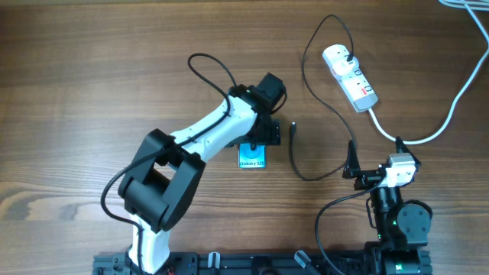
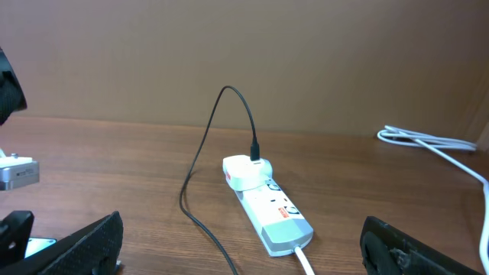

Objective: Plug charger to phone and switch on socket

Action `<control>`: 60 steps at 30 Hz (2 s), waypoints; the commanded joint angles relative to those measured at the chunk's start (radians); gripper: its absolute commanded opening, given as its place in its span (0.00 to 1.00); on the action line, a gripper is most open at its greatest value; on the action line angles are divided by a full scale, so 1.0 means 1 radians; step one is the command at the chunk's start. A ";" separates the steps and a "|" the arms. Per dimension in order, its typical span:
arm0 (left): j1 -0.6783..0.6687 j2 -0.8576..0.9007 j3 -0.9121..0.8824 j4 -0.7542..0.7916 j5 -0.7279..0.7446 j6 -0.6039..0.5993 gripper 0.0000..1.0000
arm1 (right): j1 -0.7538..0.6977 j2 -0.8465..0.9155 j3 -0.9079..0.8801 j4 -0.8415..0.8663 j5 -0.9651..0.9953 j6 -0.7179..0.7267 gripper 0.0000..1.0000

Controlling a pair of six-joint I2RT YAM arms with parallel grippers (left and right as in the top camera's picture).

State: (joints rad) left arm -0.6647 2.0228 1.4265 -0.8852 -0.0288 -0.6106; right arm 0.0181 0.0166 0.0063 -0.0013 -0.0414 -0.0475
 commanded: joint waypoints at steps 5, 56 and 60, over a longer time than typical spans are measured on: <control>-0.005 0.025 -0.006 0.014 -0.059 -0.035 1.00 | 0.000 0.000 -0.001 0.002 -0.004 -0.005 1.00; 0.079 0.020 -0.005 -0.030 -0.021 -0.031 0.69 | 0.000 0.000 -0.001 0.002 -0.004 -0.005 1.00; 0.100 0.001 -0.005 -0.052 -0.021 -0.031 0.68 | 0.000 0.000 -0.001 0.002 -0.004 -0.004 1.00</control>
State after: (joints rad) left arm -0.5835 2.0739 1.4307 -0.9245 -0.0319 -0.6346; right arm 0.0181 0.0166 0.0063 -0.0013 -0.0414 -0.0475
